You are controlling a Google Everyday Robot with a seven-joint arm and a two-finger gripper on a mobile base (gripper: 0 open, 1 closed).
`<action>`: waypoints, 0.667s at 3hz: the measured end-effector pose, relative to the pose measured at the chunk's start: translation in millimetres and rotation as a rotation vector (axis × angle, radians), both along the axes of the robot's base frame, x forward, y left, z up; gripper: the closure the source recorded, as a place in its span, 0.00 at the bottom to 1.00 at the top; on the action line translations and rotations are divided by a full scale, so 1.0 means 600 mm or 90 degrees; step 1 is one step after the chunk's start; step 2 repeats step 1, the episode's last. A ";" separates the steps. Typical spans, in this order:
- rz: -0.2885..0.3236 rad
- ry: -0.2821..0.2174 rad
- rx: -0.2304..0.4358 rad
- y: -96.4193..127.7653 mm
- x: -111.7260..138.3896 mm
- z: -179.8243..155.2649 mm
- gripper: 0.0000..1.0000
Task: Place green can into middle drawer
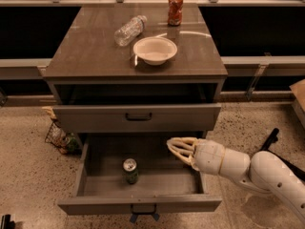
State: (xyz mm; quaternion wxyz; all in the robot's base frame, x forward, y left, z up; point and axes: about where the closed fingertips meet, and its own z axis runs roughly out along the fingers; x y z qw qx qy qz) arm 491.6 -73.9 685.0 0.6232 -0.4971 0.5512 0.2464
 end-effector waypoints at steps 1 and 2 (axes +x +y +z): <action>0.004 -0.024 0.005 0.008 -0.002 0.028 0.80; 0.004 -0.024 0.005 0.008 -0.002 0.028 0.80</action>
Offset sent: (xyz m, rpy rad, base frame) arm 0.0000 0.0000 0.0000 0.0000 0.0000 0.0000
